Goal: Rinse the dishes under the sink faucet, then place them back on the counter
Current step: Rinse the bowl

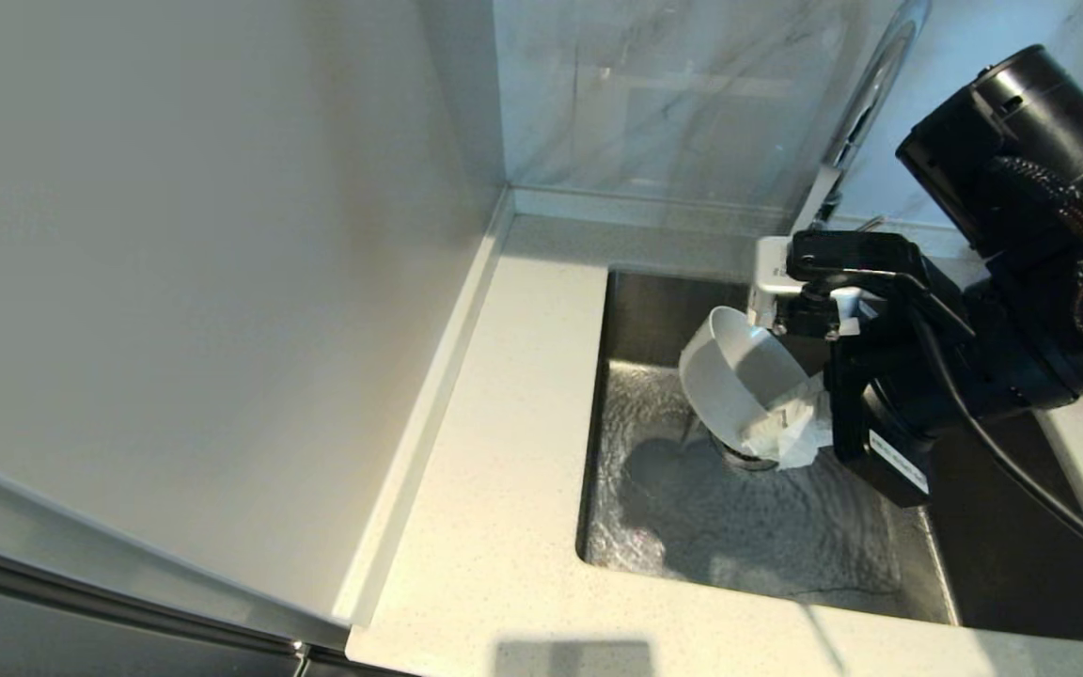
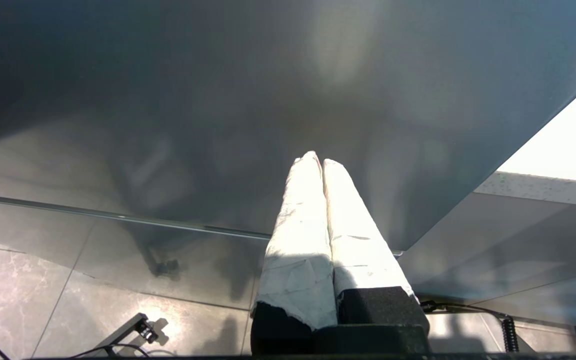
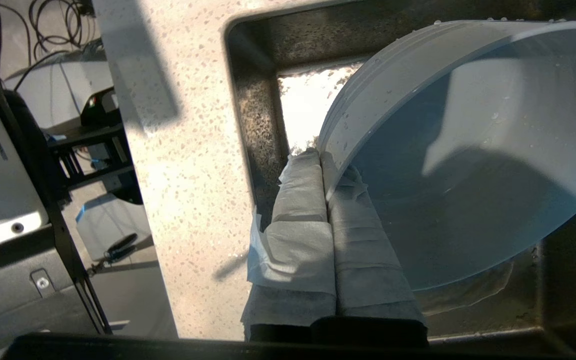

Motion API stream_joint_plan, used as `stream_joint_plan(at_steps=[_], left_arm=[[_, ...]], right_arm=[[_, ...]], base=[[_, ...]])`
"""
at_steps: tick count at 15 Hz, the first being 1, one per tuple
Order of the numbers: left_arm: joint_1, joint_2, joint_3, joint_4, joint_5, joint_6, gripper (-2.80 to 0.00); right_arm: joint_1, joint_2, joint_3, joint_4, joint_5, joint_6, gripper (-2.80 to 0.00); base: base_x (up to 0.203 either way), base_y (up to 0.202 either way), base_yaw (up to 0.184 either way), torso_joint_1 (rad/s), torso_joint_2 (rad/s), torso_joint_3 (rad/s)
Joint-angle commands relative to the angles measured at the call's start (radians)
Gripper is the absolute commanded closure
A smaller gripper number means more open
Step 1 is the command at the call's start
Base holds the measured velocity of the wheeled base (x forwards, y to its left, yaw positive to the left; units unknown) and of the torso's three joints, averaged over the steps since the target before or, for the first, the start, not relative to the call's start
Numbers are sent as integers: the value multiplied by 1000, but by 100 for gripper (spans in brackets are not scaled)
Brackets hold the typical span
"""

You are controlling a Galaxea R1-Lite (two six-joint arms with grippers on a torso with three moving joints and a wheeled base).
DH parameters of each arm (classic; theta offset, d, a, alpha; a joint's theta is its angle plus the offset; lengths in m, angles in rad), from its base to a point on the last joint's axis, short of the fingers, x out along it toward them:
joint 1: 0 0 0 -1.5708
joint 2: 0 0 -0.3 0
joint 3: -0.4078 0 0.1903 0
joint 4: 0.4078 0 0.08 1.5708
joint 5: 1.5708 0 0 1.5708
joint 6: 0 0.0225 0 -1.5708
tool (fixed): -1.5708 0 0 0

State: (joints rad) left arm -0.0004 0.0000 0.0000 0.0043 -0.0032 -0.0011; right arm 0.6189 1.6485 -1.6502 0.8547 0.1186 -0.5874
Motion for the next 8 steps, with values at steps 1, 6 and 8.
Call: stream_joint_plan(at_steps=[1, 6, 8], left_arm=[[0, 0, 0, 0, 0, 0, 0], [0, 0, 0, 0, 0, 0, 0], [0, 0, 0, 0, 0, 0, 0]], right_arm=[[1, 23, -25, 4, -16, 24, 0], [-1, 76, -96, 3, -42, 99, 0], [-5, 94, -102, -13, -60, 140, 0]], base=[[0, 0, 0, 0, 0, 0], [0, 0, 0, 0, 0, 0], [0, 0, 0, 0, 0, 0]])
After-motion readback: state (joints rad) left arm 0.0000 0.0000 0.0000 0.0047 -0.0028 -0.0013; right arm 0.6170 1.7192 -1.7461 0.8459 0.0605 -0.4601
